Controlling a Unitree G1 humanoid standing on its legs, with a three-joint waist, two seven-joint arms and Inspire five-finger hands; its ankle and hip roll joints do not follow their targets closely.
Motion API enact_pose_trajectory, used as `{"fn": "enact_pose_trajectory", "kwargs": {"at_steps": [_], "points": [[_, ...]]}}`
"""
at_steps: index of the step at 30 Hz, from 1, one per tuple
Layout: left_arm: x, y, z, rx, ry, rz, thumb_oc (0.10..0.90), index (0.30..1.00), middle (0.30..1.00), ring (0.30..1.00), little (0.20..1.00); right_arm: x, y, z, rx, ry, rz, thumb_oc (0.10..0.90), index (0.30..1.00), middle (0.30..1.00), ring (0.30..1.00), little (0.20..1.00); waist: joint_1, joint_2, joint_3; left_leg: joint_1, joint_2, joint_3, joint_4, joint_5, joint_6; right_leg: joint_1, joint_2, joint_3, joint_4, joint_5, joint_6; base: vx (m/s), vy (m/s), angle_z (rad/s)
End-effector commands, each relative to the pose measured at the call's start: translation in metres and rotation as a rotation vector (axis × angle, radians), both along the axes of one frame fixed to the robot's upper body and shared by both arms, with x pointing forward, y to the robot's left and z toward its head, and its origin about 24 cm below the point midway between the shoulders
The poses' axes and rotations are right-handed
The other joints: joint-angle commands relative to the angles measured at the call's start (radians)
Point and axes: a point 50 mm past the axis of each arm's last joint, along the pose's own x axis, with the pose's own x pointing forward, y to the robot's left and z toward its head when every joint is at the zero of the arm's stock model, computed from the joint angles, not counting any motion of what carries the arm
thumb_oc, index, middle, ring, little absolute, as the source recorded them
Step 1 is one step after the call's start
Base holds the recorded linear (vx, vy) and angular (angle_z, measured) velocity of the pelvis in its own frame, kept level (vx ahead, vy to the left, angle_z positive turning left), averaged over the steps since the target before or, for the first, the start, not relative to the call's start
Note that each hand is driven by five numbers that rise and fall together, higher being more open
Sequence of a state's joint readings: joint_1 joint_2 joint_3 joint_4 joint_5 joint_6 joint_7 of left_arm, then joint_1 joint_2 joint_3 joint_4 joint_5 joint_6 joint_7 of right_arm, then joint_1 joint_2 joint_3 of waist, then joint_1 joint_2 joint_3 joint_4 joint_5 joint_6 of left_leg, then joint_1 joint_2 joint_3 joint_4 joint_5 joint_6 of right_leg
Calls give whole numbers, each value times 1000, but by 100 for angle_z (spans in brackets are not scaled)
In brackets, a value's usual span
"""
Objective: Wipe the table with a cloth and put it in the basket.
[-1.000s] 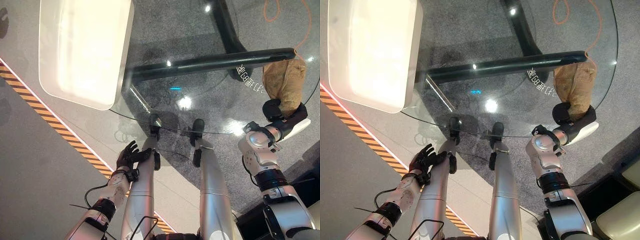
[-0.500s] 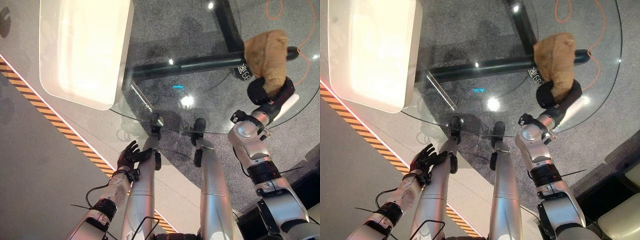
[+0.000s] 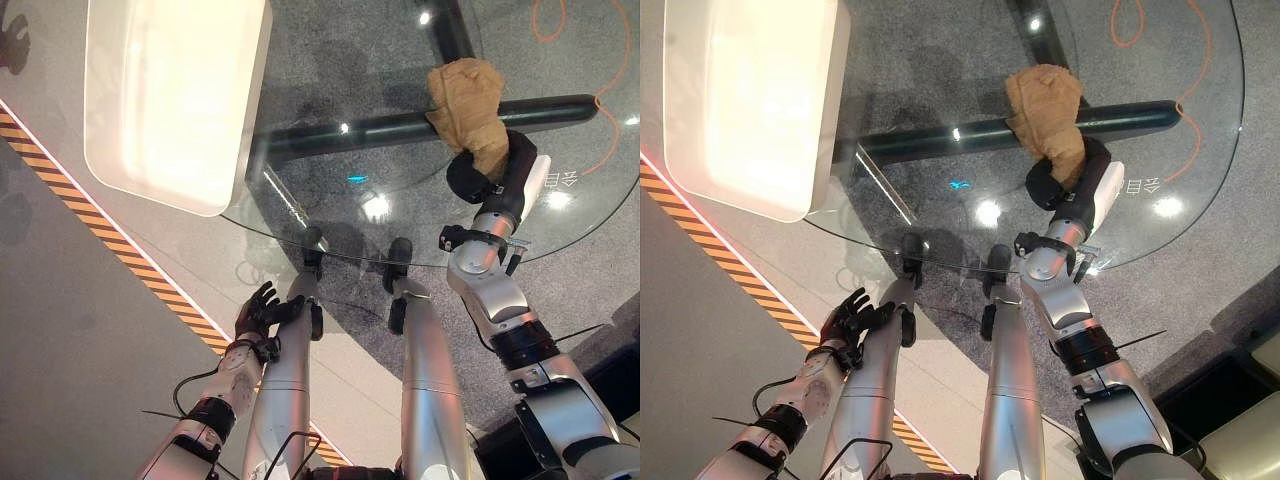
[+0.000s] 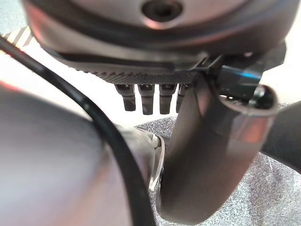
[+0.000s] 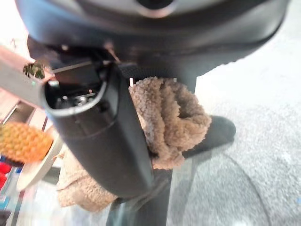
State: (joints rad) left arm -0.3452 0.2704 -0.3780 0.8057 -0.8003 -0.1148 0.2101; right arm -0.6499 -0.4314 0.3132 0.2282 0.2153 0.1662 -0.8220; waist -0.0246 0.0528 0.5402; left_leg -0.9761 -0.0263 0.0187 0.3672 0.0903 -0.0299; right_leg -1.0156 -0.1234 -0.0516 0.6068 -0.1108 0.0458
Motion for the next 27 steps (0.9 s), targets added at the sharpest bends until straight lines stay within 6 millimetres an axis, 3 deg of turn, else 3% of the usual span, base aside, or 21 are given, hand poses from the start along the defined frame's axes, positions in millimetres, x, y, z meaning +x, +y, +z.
{"fn": "enact_pose_trajectory", "kwargs": {"at_steps": [1,14,27], "points": [[-61,-20,-50,-19,207,-25,800,900,900,900,900,-17,45,-8,-106,13,283,100,300,300,300,200,14,39,-20,-11,-48,93,158,-190,59,-7,62,-42,-156,114,-7,0,0,0],[-55,-21,-46,-2,204,-65,800,900,900,900,900,-32,108,10,-325,10,771,100,300,300,300,200,35,47,-20,-14,-47,99,167,-187,54,-12,49,-58,-144,110,-4,1,-2,2],[-47,-30,-43,2,217,-101,800,900,900,900,900,-32,138,28,-302,-70,850,100,300,300,300,200,57,56,-20,-19,-49,93,183,-188,53,-21,39,-64,-123,108,-3,3,-5,5]]}}
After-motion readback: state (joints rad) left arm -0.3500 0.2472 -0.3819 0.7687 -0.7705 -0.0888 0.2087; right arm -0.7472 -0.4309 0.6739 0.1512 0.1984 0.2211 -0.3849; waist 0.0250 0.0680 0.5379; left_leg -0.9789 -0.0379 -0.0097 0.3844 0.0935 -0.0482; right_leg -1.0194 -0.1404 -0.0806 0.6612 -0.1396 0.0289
